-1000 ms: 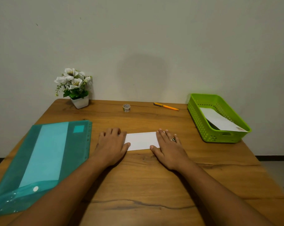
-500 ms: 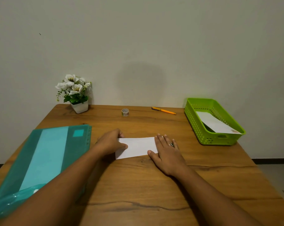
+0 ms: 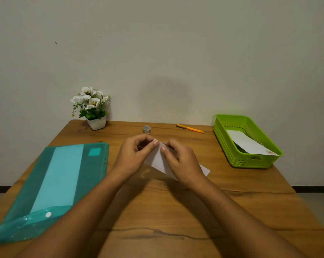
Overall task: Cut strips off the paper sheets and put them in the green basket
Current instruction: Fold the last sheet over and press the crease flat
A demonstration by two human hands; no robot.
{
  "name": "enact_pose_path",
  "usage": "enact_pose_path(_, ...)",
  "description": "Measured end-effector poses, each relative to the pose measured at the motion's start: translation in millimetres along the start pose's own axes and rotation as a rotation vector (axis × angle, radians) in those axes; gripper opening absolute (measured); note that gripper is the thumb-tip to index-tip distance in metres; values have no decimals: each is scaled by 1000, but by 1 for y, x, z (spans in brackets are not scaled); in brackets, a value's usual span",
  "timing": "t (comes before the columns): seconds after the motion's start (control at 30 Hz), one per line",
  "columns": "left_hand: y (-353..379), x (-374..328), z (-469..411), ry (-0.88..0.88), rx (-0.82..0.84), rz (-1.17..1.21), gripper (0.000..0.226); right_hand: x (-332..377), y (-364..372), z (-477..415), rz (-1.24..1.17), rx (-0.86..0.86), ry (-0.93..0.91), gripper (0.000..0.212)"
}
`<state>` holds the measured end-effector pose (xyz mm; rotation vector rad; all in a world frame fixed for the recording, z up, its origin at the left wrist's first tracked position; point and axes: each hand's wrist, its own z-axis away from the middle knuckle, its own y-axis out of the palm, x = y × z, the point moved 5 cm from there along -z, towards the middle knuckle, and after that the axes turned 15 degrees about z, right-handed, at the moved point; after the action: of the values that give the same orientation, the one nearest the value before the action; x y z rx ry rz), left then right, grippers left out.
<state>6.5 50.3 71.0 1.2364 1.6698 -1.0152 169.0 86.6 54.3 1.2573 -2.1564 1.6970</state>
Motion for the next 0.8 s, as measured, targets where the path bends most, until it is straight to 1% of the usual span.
enact_pose_path(0.07, 2, -13, -3, 64, 12, 35, 10, 11, -8, -3, -82, -58, -32, 28)
enact_pose_path(0.13, 1, -22, -5, 115, 0, 60, 10, 16, -12, -5, -98, -91, -61, 31)
enact_pose_path(0.33, -4, -30, -8, 171, -53, 24, 13, 18, -18, -6, -123, -90, -120, 25)
enact_pose_path(0.5, -19, -35, -11, 186, -151, 117, 24, -10, -14, -1, -136, -18, -53, 24)
enact_pose_path(0.63, -34, -34, -12, 186, -215, 173, 4, -40, -6, 6, -73, 51, 57, 22)
enact_pose_path(0.73, -42, -29, -11, 177, -253, 194, 5, -53, -5, 10, -52, 55, 92, 22)
enact_pose_path(0.8, -47, -24, -9, 156, -279, 192, 6, -59, -7, 10, -90, 49, 119, 21)
